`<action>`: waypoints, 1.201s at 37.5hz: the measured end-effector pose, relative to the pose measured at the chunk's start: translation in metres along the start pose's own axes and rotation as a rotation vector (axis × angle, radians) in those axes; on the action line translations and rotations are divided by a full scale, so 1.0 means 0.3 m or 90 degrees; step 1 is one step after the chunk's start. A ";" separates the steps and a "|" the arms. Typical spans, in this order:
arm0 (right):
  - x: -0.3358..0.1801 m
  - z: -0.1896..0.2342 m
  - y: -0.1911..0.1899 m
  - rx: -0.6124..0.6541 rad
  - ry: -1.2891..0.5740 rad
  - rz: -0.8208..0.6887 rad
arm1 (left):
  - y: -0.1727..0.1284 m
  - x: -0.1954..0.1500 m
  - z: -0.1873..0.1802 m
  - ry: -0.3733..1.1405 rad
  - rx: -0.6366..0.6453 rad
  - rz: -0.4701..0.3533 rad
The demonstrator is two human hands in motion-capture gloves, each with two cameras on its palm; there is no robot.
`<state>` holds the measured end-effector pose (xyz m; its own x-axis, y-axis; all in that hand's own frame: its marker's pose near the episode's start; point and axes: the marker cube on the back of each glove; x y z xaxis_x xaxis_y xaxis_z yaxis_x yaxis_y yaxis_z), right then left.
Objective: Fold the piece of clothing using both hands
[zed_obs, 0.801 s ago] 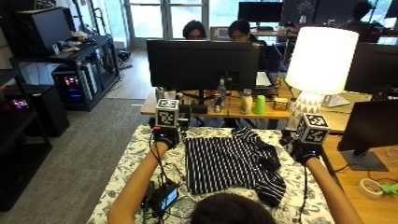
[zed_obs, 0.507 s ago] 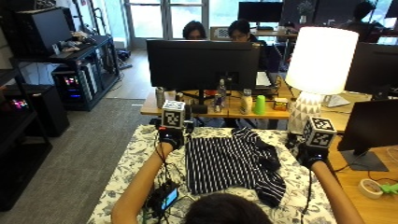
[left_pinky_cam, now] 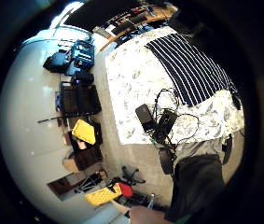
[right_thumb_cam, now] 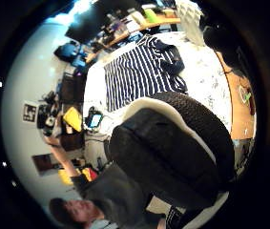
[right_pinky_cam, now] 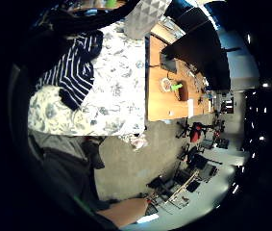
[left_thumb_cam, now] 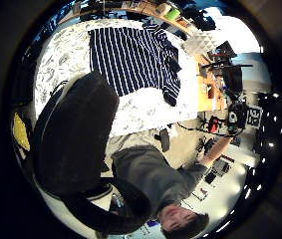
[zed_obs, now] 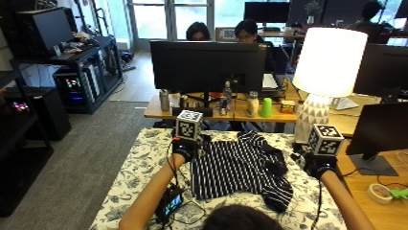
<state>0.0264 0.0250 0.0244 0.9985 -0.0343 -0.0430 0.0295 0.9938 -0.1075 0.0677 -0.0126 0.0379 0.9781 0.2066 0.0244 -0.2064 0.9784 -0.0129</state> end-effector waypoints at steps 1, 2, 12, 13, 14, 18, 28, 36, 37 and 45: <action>-0.003 0.002 -0.002 0.000 0.000 -0.004 | 0.005 0.009 -0.002 -0.003 0.002 0.003; -0.006 0.003 -0.005 0.000 0.000 -0.007 | 0.010 0.017 -0.004 -0.008 0.003 0.006; -0.032 0.029 -0.014 -0.014 0.002 -0.019 | -0.053 0.101 0.103 -0.032 -0.097 0.074; -0.040 0.030 0.000 -0.019 -0.002 -0.023 | -0.067 0.116 0.140 -0.029 -0.112 0.088; -0.052 0.030 0.018 -0.024 -0.007 -0.029 | -0.085 0.133 0.185 -0.026 -0.124 0.101; -0.081 0.050 0.065 -0.040 -0.023 -0.049 | -0.167 0.189 0.384 -0.033 -0.135 0.126; -0.033 0.211 -0.013 -0.078 -0.042 -0.044 | -0.206 0.218 0.665 -0.062 -0.257 0.040; -0.043 0.280 -0.025 -0.104 -0.064 -0.057 | -0.090 0.218 0.695 -0.057 -0.378 0.032; -0.040 0.295 -0.034 -0.109 -0.062 -0.057 | -0.095 0.218 0.713 -0.060 -0.376 0.041; -0.057 0.385 -0.066 -0.145 -0.053 -0.058 | -0.119 0.205 0.770 -0.102 -0.270 0.028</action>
<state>0.0142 0.0183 0.1421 0.9928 -0.1044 0.0582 0.1178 0.9369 -0.3290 0.1290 -0.0332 0.2707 0.9453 0.2790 0.1689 -0.1854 0.8858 -0.4254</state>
